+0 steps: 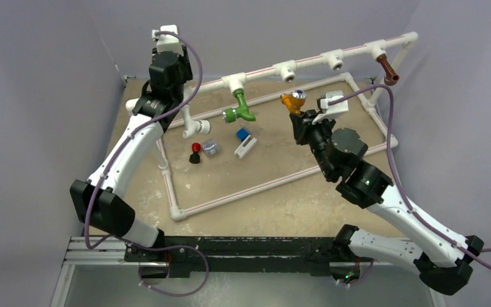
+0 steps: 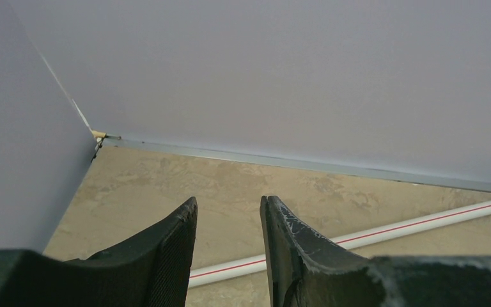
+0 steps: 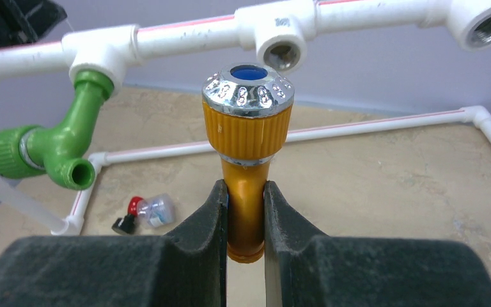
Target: Install the water faucets
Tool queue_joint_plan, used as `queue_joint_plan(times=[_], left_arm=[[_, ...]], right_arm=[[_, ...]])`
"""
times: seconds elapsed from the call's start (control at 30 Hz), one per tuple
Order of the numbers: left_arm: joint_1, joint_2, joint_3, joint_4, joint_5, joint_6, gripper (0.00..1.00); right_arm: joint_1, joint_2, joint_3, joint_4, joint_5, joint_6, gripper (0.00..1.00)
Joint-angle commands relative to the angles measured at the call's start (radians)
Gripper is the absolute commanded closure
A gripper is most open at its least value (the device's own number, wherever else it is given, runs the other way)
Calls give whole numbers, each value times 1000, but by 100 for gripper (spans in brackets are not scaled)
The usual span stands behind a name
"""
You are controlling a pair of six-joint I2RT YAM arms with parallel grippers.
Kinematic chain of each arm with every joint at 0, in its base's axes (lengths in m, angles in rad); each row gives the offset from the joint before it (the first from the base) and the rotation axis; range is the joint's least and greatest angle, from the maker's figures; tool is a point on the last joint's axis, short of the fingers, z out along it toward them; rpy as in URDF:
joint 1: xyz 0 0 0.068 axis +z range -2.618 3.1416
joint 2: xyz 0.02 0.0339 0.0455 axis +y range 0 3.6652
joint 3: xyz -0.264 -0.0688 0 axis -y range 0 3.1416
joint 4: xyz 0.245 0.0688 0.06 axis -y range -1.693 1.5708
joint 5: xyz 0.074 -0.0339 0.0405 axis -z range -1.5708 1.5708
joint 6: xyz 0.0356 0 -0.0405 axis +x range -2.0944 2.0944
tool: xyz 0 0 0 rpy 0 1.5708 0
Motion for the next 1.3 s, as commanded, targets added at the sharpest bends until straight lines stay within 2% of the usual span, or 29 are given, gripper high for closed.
queue_joint_plan(times=[0.0, 0.2, 0.43, 0.63, 0.9, 1.27], left_arm=[[-7, -12, -113, -67, 31, -21, 60], [-7, -9, -138, -69, 31, -19, 60], [-7, -13, -191, -48, 45, -18, 60], [1, -8, -202, -43, 65, -24, 60], [53, -20, -220, -62, 145, -80, 62], [86, -23, -229, -76, 181, -101, 65]], right_arm=[[-12, -39, -14, 160, 45, -66, 100], [-32, -75, -93, 275, 40, -140, 100], [-84, -118, -235, 468, -81, -280, 100], [-171, -119, -312, 622, -212, -326, 100], [-239, -90, -294, 637, -357, -328, 100], [-247, -59, -272, 636, -357, -334, 100]])
